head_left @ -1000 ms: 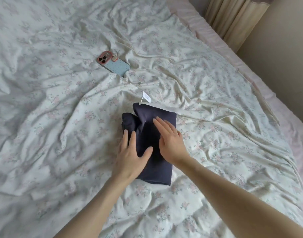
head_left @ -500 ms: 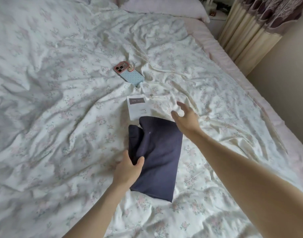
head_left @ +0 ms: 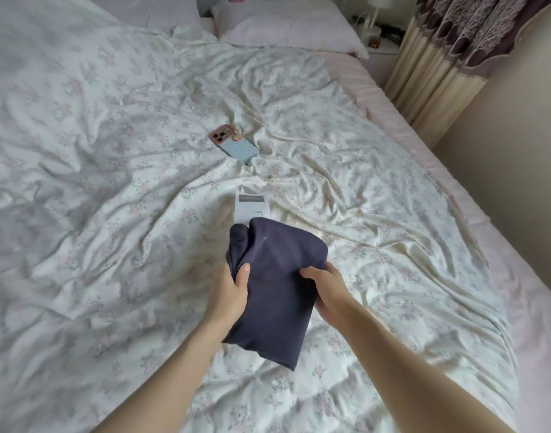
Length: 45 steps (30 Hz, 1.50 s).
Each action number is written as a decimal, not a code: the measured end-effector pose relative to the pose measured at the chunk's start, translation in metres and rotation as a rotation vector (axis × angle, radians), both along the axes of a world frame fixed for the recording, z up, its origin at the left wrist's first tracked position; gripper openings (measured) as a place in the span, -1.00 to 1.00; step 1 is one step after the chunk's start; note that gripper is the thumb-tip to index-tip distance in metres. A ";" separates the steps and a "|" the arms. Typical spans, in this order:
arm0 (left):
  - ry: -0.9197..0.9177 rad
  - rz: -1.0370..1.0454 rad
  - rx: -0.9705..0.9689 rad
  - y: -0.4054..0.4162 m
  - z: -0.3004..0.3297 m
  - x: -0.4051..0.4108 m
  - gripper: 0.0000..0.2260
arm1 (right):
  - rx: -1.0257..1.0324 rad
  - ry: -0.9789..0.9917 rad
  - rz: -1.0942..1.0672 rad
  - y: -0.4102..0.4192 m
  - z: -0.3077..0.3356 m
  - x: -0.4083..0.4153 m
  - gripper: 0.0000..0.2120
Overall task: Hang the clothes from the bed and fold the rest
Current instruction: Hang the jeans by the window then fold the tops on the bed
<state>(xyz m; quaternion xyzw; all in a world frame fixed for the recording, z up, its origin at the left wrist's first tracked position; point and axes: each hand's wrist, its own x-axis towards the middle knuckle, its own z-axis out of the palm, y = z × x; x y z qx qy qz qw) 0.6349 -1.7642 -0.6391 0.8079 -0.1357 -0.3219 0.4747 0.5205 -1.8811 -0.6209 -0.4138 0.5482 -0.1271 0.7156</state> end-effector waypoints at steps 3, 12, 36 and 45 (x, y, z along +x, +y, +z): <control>-0.090 -0.005 -0.039 0.040 0.036 -0.016 -0.86 | 0.079 -0.061 -0.038 0.032 0.032 -0.021 -0.85; -0.612 -0.702 0.223 0.156 0.180 -0.032 -0.83 | -1.135 0.214 0.617 0.144 0.148 -0.087 -0.33; -1.612 -0.230 0.511 0.613 0.402 -0.144 -0.78 | -1.884 -0.498 1.312 0.529 0.348 -0.032 -0.75; -1.204 0.156 0.887 0.845 0.443 -0.028 -0.32 | -2.160 -0.715 1.212 0.751 0.399 0.105 -0.63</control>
